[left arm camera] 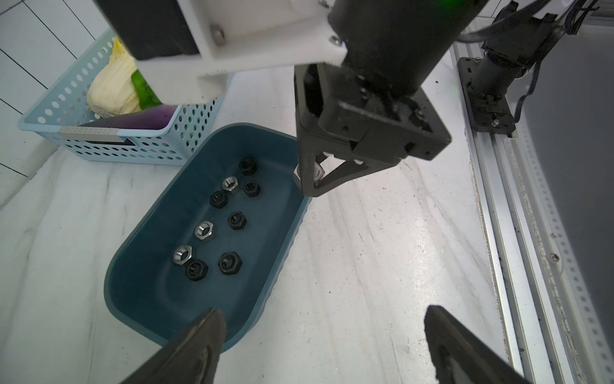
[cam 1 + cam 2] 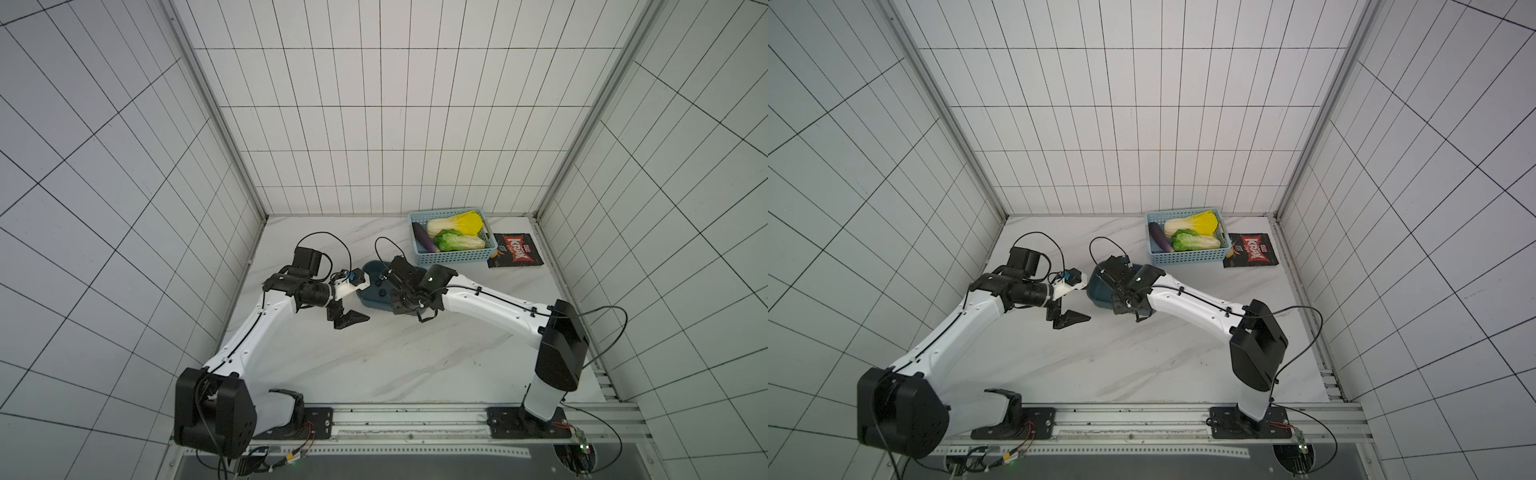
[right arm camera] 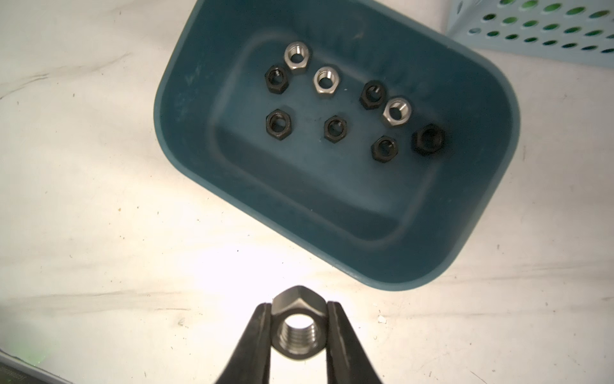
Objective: Put the nuts on the desktop into the storage box
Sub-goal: Place the nut in the storage box.
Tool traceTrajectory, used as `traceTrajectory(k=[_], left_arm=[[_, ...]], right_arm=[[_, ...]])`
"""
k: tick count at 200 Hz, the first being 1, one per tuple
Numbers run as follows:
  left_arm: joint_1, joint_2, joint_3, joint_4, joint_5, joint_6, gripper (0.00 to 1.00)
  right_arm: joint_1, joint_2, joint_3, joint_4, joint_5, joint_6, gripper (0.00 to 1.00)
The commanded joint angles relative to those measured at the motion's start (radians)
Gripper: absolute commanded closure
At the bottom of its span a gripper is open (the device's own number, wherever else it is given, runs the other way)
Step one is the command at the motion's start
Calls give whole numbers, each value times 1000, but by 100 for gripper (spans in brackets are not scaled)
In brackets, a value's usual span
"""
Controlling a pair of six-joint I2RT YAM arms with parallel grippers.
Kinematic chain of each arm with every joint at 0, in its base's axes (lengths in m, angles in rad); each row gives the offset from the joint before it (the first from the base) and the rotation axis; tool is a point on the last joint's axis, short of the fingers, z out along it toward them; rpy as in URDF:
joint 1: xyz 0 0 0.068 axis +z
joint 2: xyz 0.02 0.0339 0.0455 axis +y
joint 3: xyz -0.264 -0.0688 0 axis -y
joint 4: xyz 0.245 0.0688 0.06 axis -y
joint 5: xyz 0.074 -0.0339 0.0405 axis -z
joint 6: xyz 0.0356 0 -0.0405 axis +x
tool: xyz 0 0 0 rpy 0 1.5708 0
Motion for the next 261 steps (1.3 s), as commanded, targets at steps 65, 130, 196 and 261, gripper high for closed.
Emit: traceTrajectory(k=[65, 130, 196, 261], left_arm=[[5, 102, 30, 232, 14, -137, 2], [-7, 239, 46, 311, -60, -187, 2], [-30, 317, 40, 353, -154, -233, 2], [-28, 328, 32, 331, -200, -250, 2]], right_arm=[[-119, 69, 126, -10, -23, -77, 76], [-171, 177, 161, 40, -84, -87, 76], [-192, 295, 184, 63, -141, -83, 76], [-193, 347, 131, 109, -173, -68, 76]])
